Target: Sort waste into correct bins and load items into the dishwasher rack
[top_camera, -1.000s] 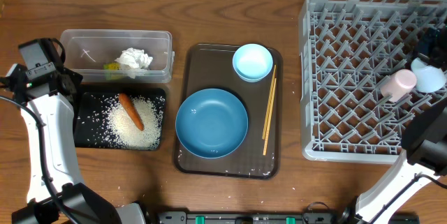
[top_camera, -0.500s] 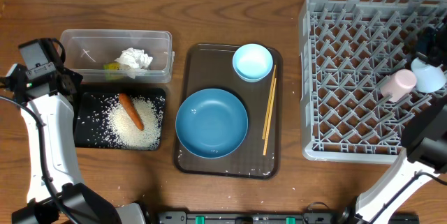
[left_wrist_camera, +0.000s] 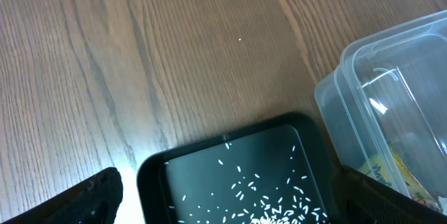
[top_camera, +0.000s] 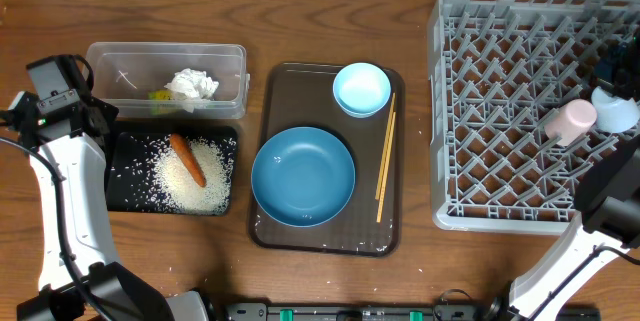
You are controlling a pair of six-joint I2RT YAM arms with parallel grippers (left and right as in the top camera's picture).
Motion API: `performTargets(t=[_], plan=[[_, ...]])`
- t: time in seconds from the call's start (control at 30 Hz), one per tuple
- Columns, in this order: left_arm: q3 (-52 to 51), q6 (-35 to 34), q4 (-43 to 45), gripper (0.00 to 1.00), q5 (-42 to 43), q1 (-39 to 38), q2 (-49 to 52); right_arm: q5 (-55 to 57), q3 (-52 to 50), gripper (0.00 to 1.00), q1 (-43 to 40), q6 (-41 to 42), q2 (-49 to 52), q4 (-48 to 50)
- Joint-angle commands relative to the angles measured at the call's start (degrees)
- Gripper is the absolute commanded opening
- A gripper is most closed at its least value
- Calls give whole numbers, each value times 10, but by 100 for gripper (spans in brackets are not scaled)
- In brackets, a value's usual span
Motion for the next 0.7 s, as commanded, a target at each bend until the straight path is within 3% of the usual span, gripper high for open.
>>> performTargets(t=[0.0,0.37,0.67], plan=[[0,-9,-2,97,-10,2,-1,52,6,1,-7,18,5,-5],[0,-9,-2,97,-10,2,-1,128,28,3,-20,51,5,-26],[0,-9,-2,97,-11,2,-1,106,31,3,-39,59,4,-36]])
